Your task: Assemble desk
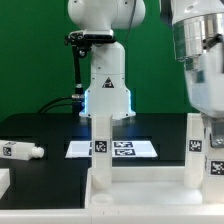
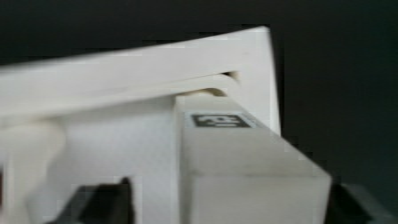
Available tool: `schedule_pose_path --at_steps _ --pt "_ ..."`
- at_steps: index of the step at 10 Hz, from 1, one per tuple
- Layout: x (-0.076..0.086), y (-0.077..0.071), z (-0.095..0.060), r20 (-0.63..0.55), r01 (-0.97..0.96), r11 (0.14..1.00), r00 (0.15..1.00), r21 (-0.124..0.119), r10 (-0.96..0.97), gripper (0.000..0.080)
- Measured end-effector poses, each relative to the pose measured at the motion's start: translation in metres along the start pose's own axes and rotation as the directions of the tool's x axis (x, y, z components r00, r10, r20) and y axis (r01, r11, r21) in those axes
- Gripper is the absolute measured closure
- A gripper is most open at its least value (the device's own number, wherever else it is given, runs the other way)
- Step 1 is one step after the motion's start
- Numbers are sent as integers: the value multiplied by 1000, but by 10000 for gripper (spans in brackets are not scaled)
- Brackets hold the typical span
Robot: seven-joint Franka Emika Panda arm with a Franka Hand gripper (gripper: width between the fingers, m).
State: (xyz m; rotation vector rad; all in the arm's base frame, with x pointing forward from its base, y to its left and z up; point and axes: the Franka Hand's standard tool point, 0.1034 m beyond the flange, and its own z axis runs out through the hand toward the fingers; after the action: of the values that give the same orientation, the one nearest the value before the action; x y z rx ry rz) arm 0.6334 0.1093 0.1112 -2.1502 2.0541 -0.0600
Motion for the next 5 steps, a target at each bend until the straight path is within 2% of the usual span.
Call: schedule_pose_path --at_steps 1,2,3,5 --pt "1 -2 0 1 238 971 971 3 -238 203" --pt "0 -1 2 8 404 915 915 2 -404 203" --pt "1 -1 2 6 428 904 904 1 -428 160" --pt "2 -1 2 4 553 833 833 1 -553 153"
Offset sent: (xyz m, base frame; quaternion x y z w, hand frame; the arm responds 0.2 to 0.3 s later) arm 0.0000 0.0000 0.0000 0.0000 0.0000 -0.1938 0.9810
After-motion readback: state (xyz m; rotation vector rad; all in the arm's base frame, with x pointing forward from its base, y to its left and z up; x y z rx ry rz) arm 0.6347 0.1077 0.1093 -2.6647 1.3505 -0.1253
